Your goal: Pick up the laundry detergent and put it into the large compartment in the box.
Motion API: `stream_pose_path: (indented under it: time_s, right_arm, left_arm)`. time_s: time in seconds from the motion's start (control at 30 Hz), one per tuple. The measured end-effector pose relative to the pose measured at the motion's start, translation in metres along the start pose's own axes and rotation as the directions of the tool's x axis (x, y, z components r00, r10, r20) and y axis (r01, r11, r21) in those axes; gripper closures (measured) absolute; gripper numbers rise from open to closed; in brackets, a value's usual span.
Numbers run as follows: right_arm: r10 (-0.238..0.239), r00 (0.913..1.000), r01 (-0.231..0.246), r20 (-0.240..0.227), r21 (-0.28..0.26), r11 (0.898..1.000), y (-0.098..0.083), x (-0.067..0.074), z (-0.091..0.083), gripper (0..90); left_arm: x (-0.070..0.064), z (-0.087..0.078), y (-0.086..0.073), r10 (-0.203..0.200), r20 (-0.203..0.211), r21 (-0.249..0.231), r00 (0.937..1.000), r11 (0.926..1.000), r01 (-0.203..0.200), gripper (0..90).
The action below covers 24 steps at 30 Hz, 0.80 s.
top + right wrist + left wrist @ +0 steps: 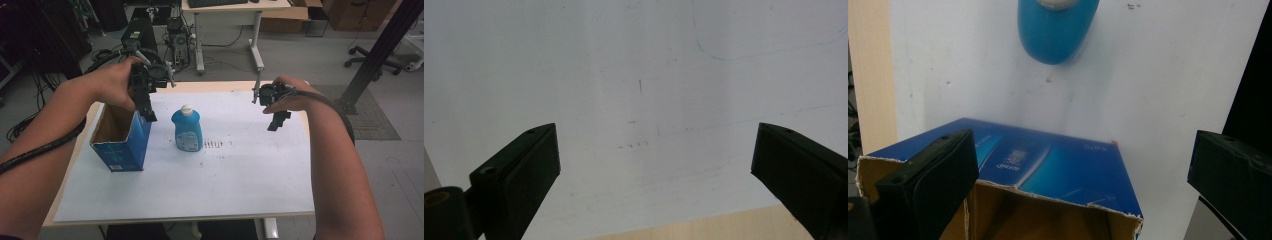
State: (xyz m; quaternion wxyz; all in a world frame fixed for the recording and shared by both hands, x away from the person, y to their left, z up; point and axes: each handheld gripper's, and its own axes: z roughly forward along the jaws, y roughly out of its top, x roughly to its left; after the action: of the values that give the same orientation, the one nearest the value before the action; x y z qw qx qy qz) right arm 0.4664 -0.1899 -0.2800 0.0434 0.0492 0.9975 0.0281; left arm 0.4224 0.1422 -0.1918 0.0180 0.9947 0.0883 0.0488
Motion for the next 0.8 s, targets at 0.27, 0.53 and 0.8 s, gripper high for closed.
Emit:
stream_pose_path:
  time_s: [0.27, 0.53, 0.8]
  right_arm:
    - [0.002, 0.9999, -0.002, -0.014, 0.005, 1.0, -0.0017, 0.0009, 0.0065, 5.2]
    - [0.012, 0.9999, -0.012, -0.005, -0.005, 1.0, -0.0011, 0.0009, 0.0067, 5.1]
    - [0.006, 1.0, -0.006, 0.004, 0.001, 1.0, 0.0045, 0.0045, 0.0027, 4.6]
  left_arm:
    - [0.0041, 0.0032, -0.0024, -0.002, 0.006, -0.001, 1.0, 1.0, 0.002, 0.1]
    - [0.0016, 0.0027, -0.0068, 0.003, 0.01, -0.013, 0.9999, 0.9999, -0.002, 0.1]
    - [0.0002, -0.0052, -0.0058, 0.006, 0.007, -0.038, 1.0, 0.9993, -0.006, 0.1]
